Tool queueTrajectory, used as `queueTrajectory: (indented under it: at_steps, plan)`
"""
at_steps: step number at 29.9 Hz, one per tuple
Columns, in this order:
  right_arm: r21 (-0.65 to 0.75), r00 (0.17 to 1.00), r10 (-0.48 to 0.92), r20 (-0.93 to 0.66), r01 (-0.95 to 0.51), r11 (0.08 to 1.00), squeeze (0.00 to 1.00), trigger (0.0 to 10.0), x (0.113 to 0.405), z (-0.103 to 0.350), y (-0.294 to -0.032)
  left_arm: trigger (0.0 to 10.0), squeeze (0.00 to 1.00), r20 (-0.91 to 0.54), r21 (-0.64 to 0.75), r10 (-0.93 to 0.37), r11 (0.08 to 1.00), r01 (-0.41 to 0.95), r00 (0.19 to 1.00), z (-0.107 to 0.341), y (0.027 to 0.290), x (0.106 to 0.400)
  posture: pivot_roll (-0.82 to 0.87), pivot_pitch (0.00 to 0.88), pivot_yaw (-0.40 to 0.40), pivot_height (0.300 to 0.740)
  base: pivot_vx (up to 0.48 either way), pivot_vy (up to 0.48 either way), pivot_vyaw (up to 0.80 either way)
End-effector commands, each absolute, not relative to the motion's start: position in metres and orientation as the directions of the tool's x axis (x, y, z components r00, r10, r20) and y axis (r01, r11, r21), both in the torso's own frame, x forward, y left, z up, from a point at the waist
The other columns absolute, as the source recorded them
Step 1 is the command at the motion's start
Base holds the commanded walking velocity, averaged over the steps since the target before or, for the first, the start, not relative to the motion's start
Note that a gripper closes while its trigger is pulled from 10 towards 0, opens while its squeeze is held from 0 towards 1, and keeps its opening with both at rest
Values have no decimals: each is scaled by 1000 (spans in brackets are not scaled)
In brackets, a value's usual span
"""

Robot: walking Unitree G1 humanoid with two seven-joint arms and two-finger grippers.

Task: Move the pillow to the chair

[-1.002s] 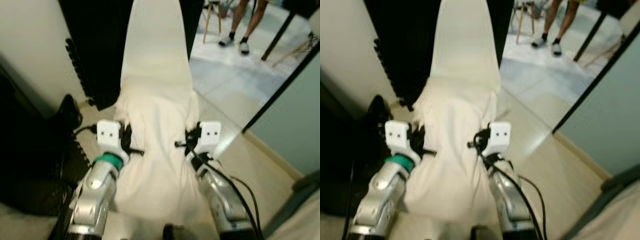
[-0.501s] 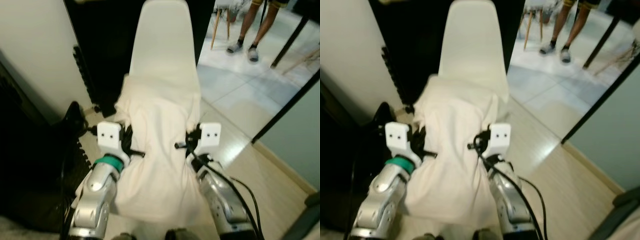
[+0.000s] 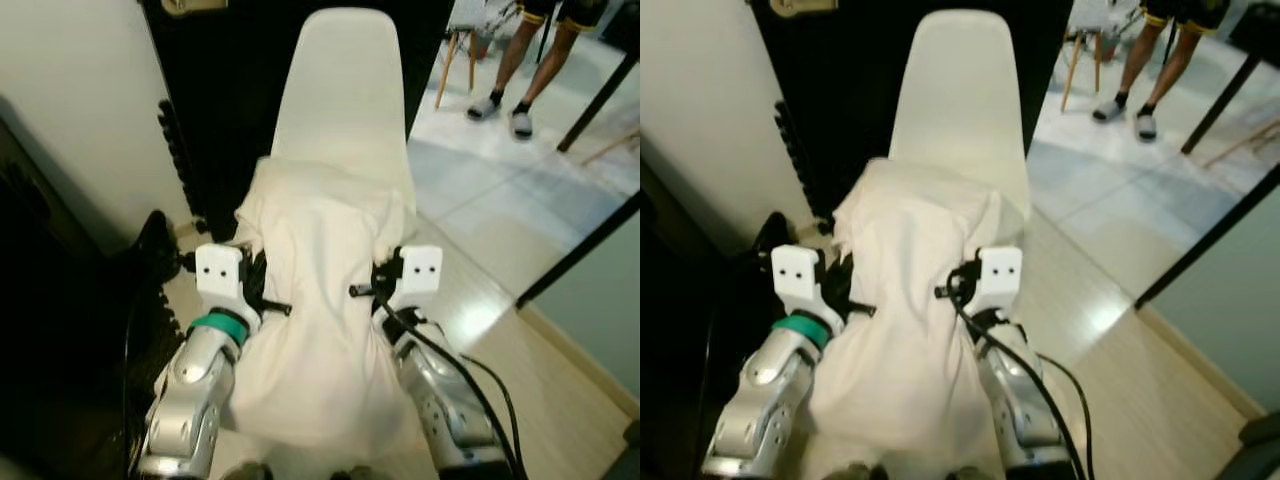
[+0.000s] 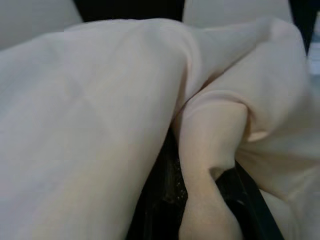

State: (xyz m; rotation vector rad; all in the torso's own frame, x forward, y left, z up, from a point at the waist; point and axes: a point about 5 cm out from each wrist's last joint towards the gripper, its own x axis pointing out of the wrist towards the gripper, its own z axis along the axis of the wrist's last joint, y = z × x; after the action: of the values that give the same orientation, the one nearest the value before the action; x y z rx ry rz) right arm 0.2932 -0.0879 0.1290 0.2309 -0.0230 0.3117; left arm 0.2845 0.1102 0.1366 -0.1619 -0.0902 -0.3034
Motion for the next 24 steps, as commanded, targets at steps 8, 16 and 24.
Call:
queueTrajectory:
  at_steps: [8,16,24]
  plan:
    - [229,918,374,131,-395,890,0,10000,291,143,-67,10000,0,152,-149,-378,905,399,913,144,92,282,-15,70,39,740,352,0,0]
    - [227,919,373,129,-394,891,0,10000,291,142,-67,10000,0,151,-150,-377,905,398,914,144,93,281,-12,71,41,740,350,0,0]
    - [228,919,372,130,-393,891,0,10000,290,142,-66,10000,0,148,-149,-373,907,393,916,144,93,281,-13,73,43,740,352,0,0]
